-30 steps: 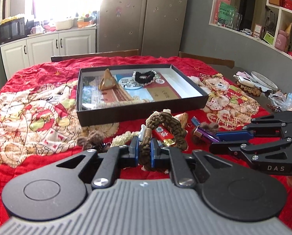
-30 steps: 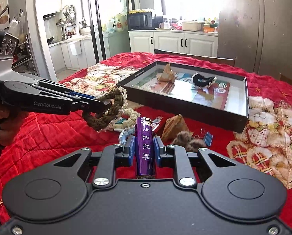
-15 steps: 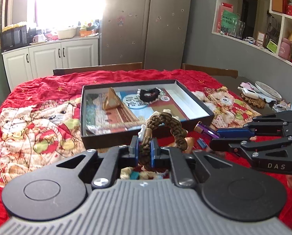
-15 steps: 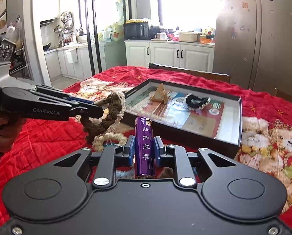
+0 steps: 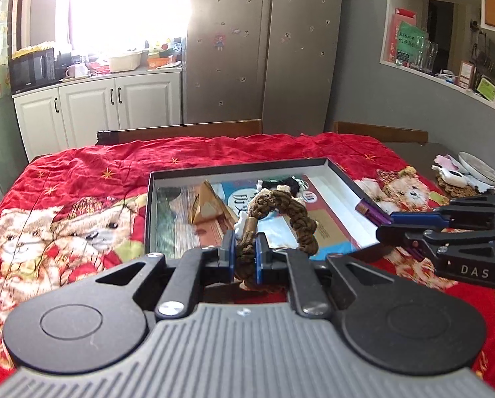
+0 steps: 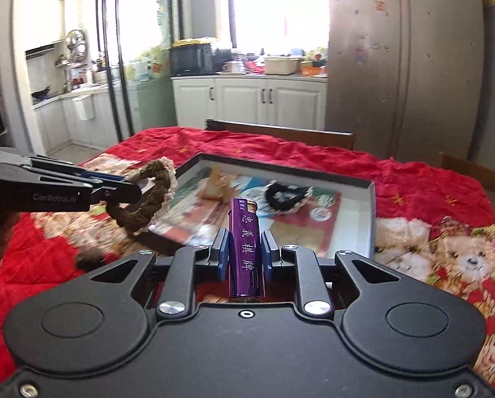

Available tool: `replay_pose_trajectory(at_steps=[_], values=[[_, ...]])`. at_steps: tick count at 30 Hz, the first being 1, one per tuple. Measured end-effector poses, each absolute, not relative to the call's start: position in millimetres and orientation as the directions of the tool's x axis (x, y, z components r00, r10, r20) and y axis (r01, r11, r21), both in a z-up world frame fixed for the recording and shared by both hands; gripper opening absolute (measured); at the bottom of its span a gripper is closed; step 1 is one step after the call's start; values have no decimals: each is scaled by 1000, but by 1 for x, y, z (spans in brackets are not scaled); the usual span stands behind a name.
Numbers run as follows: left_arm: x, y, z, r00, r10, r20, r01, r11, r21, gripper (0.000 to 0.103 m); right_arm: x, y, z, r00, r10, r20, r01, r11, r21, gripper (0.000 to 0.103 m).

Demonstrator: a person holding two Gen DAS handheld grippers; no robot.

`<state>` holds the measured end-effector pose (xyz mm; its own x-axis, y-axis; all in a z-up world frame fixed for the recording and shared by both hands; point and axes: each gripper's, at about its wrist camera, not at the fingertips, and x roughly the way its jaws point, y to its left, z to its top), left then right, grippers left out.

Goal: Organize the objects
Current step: 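Carry the rope bracelet and purple lighter in both grippers into the black box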

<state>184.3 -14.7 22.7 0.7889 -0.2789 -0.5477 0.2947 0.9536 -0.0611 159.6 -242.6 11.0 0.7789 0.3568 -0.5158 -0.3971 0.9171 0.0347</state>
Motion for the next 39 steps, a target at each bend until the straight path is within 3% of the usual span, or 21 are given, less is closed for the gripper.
replay_pose_trajectory(at_steps=[19, 39], values=[[285, -44, -12, 743, -199, -639, 225, 973, -41, 14, 274, -242, -29, 819, 148, -554, -201, 979, -36, 19], [331, -60, -38, 727, -147, -671, 195, 981, -4, 14, 330, -253, -66, 770, 139, -623, -137, 989, 52, 20]])
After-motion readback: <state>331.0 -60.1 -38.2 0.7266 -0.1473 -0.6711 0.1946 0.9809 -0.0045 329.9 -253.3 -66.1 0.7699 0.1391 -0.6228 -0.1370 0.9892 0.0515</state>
